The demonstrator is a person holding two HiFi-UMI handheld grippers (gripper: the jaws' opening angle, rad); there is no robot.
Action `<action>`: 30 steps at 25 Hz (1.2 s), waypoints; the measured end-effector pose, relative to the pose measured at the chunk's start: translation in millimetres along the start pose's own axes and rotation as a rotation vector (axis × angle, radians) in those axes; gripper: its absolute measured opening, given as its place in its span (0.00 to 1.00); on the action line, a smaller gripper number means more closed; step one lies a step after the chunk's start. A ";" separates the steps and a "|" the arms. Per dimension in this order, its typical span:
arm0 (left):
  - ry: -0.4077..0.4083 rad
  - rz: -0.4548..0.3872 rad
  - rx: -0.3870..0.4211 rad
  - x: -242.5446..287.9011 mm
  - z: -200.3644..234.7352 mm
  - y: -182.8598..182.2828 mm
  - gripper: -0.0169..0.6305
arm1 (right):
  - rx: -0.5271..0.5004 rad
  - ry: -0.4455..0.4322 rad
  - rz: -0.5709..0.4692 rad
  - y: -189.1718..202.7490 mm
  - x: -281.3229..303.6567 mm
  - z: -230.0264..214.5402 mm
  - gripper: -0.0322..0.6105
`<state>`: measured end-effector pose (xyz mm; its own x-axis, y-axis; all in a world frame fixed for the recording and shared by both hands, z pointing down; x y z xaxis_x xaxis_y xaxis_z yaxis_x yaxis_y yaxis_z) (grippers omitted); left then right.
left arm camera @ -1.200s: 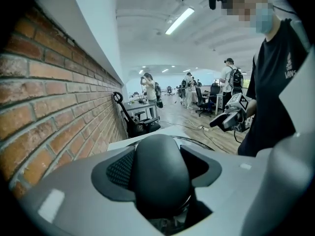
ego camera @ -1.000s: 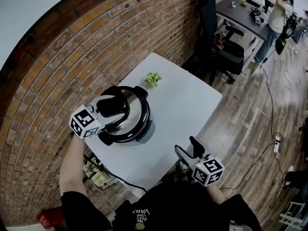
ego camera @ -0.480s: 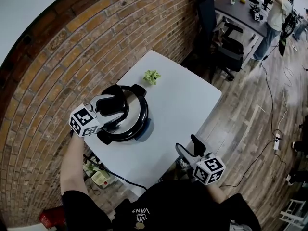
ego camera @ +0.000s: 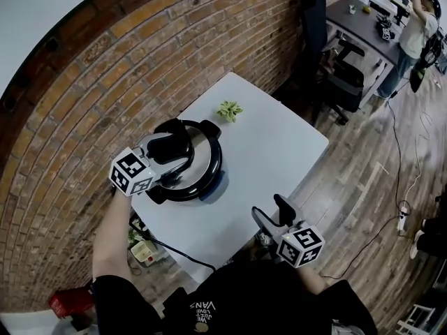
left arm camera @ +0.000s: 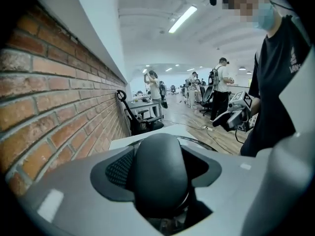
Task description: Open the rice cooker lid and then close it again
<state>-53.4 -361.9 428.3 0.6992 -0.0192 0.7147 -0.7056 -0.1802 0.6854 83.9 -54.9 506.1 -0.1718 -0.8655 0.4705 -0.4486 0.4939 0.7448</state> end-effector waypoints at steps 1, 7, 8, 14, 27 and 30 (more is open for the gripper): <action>-0.010 0.002 -0.014 0.3 0.0 0.0 0.46 | -0.004 -0.005 0.002 -1.5 1.4 -0.4 0.55; -0.104 0.008 -0.109 1.0 -0.3 1.5 0.46 | -0.033 -0.049 0.019 -13.4 10.5 -4.3 0.55; -0.118 0.008 -0.122 1.4 -0.6 1.4 0.46 | -0.039 -0.058 0.024 -15.4 11.8 -5.5 0.55; -0.204 0.019 -0.207 2.1 -4.0 3.2 0.46 | -0.081 -0.117 0.056 -25.9 19.6 -12.5 0.55; -0.350 0.050 -0.370 2.9 -5.9 3.6 0.47 | -0.190 -0.278 0.147 -56.3 43.5 -37.4 0.55; -0.364 0.047 -0.386 2.8 -5.5 3.7 0.47 | -0.208 -0.313 0.166 -61.1 48.8 -41.4 0.55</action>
<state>-54.6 -357.2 433.7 0.6123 -0.3710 0.6982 -0.6804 0.2026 0.7043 139.2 -123.9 503.1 -0.5000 -0.7401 0.4498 -0.2107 0.6077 0.7657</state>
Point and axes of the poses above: the fingertips, and each gripper's own axes: x forward along the fingers, z to its left, y out of its underside, the point moved 6 cm from there along -x, backward along the fingers, and after that the axes turned 15 degrees about z, right-handed, at the moved point
